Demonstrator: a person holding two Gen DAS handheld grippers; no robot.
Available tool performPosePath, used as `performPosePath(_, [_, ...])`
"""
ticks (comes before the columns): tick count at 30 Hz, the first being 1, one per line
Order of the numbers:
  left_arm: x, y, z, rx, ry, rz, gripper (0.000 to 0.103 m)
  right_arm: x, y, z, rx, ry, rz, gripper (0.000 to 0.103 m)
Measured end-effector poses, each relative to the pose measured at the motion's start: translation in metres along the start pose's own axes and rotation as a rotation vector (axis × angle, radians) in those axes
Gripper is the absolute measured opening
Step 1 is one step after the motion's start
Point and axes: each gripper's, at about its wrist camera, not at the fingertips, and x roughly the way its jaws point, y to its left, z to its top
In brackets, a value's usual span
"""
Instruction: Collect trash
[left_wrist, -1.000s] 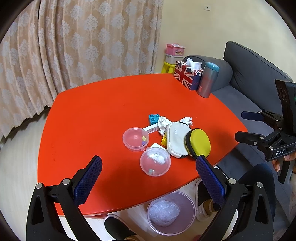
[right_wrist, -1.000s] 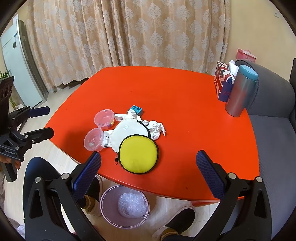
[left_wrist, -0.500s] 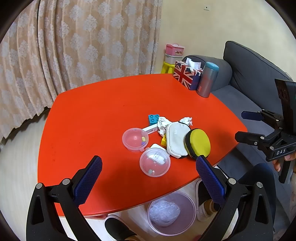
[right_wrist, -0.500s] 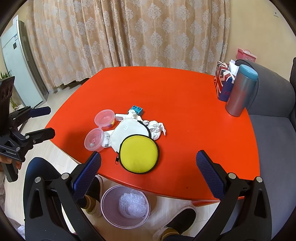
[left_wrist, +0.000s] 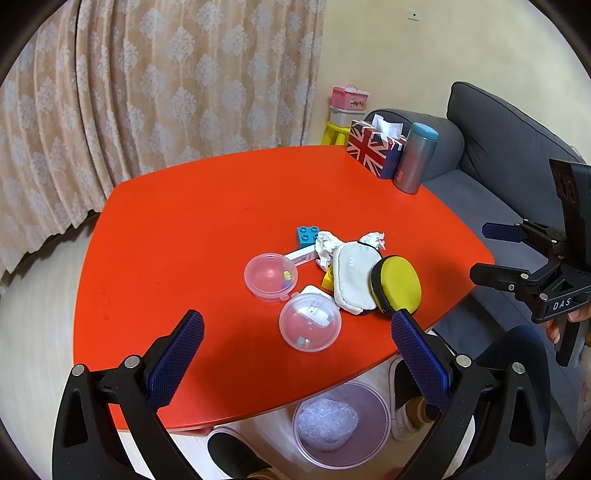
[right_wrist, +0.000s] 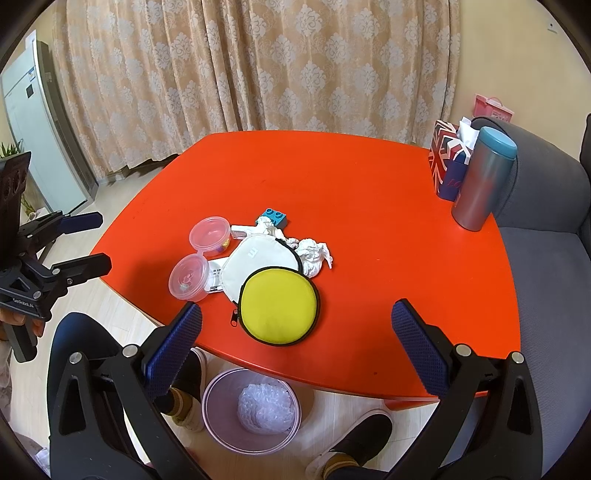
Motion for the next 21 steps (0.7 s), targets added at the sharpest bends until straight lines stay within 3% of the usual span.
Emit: performPosePath(21, [0.003,0.000,0.000,0.001,0.004,0.000,0.097,0.011,-0.001,0.000,-0.002,0.021,-0.002,0.100])
